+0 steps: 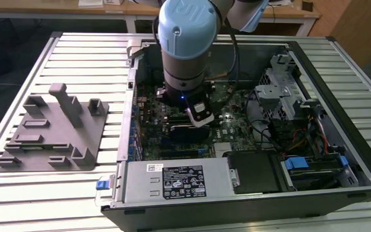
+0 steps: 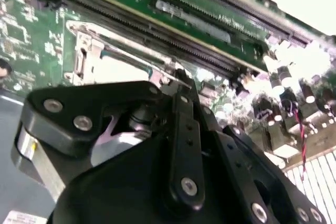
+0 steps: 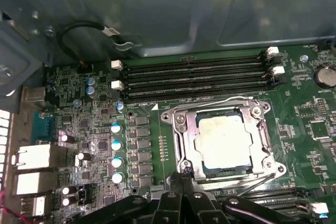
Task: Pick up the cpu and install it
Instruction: 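Install the second cpu locking lever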
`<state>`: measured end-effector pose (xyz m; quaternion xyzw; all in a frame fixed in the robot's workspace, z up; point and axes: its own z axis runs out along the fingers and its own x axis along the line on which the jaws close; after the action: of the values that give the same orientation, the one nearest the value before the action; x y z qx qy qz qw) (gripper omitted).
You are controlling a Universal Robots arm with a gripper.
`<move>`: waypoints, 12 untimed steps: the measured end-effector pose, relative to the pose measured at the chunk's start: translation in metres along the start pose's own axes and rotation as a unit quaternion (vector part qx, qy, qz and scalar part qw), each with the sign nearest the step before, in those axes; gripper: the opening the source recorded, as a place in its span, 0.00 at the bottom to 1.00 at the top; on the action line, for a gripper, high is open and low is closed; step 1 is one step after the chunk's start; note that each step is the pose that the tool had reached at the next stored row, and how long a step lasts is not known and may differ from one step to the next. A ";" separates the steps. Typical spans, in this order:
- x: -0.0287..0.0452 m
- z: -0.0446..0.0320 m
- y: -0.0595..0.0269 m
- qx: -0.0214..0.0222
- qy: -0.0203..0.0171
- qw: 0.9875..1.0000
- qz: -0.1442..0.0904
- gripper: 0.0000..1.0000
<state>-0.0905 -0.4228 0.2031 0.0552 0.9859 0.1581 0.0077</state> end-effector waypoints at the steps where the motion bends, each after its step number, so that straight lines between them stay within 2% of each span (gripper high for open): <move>1: 0.0000 -0.0033 0.0011 0.000 0.000 1.000 0.000 0.11; 7: 0.0001 -0.0244 0.0080 0.000 0.000 1.000 0.000 0.11; 12: 0.0000 -0.0348 0.0115 0.000 0.000 1.000 0.000 0.11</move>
<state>-0.0905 -0.4228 0.2397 0.0552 0.9859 0.1581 0.0077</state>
